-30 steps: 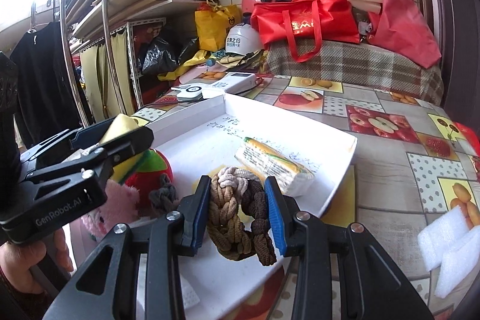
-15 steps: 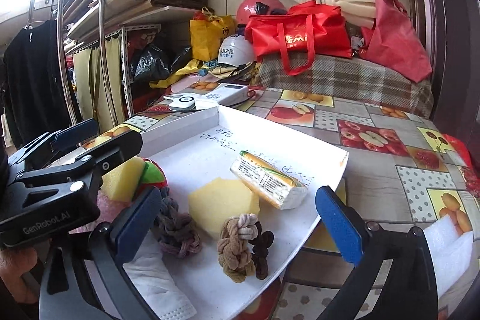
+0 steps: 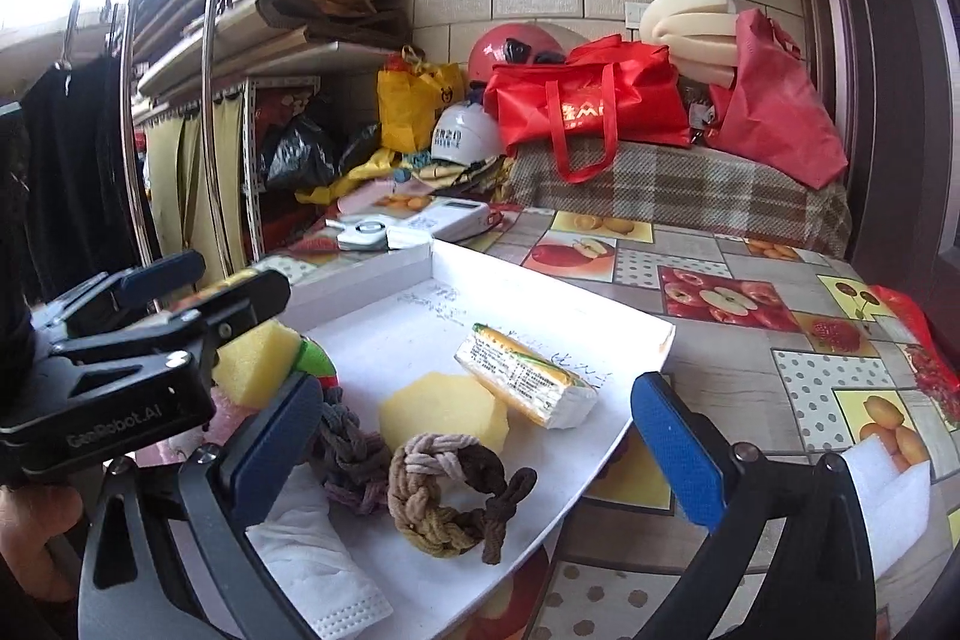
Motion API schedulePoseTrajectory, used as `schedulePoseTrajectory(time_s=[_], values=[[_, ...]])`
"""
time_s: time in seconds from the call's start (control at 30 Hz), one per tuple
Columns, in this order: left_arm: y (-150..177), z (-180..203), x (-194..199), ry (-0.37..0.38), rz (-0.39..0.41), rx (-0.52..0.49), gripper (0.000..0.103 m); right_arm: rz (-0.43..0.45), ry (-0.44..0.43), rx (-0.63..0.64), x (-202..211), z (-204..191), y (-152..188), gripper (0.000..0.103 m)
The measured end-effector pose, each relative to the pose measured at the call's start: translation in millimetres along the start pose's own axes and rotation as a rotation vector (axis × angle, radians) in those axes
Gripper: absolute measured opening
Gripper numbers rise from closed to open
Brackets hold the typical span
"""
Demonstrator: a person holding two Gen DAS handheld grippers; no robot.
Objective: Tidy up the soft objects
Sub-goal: 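Release the yellow sponge into the tray while the right drops the tan rope in, then grasp a white foam piece with the right gripper while the left grasps another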
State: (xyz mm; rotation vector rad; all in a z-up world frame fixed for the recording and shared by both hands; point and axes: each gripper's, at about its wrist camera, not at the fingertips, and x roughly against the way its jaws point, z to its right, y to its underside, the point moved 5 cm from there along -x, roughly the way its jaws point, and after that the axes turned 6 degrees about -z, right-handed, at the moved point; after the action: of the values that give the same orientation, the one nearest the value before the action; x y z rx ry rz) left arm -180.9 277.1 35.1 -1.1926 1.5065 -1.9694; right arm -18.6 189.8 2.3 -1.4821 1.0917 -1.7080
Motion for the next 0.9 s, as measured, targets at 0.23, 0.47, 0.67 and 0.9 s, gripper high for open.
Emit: schedulePoseTrajectory(time_s=[0.23,0.47,0.67,0.9], values=[[1,0,8,0.020,0.031,0.003,0.085,0.032,0.011,-0.101,21,23,8,0.103],[8,6,29,0.088,0.051,0.031,0.085,0.022,0.083,-0.122,50,60,24,0.103],[18,71,43,0.192,0.044,-0.181,0.085,-0.002,0.238,-0.207,80,139,41,0.103],[24,107,49,0.272,0.016,-0.236,0.085,-0.113,0.327,-0.383,47,239,41,0.103]])
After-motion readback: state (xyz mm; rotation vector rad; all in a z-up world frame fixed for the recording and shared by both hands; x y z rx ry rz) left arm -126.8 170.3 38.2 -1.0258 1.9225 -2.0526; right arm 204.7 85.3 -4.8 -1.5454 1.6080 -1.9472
